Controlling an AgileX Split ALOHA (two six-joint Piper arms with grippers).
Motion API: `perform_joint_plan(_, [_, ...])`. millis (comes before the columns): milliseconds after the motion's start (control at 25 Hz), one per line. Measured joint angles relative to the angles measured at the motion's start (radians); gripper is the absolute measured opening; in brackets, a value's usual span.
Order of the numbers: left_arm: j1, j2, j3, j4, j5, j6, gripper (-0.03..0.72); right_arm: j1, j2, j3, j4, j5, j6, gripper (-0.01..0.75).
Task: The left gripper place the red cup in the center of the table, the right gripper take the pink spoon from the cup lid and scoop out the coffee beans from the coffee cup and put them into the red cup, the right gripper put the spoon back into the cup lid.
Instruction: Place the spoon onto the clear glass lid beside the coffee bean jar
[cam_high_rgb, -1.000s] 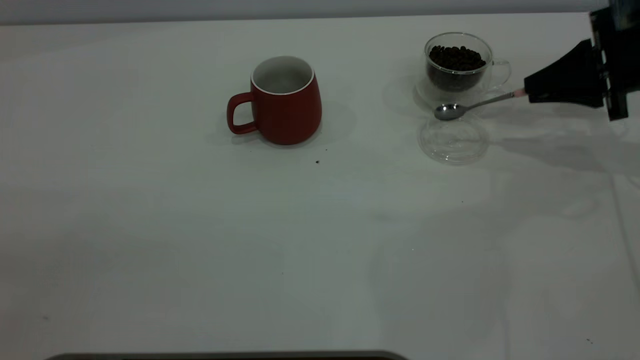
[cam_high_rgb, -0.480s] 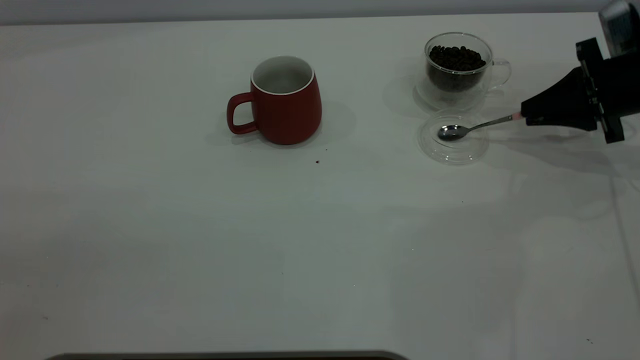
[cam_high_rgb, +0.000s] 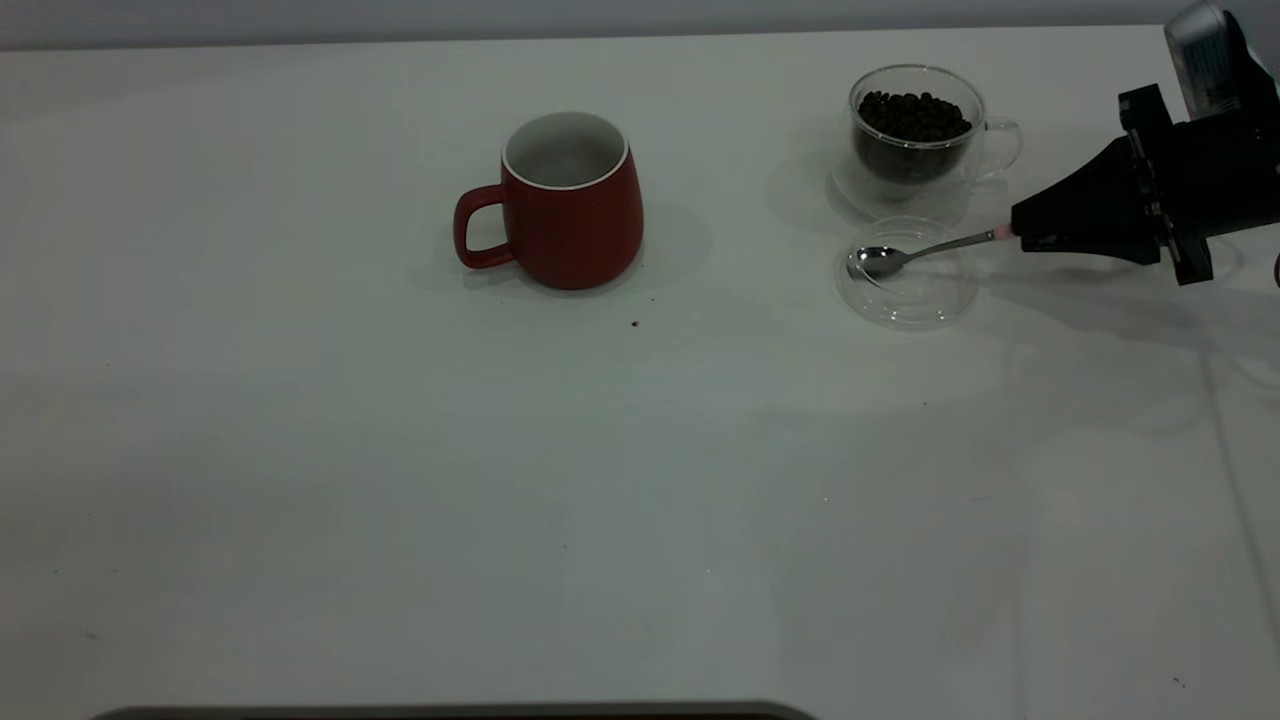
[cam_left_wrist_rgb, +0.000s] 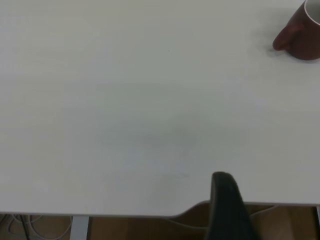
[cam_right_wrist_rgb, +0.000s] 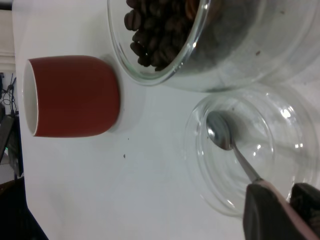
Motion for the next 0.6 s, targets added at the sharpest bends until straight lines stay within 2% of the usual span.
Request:
perform_joint_plan(360, [0.000,0.000,0.000,0.000,0.000,0.000,0.493,0.000,0.000,0.000,-0.016,-0.019,-0.060,0.487])
perform_joint_plan(480, [0.000,0.000,0.000,0.000,0.000,0.000,0.493,0.000,0.000,0.000,-0.016,-0.019,-0.092,0.540])
perform_joint_plan(600, [0.000,0.000,0.000,0.000,0.000,0.000,0.493,0.000,0.000,0.000,-0.017,-0.036,-0.123,0.562])
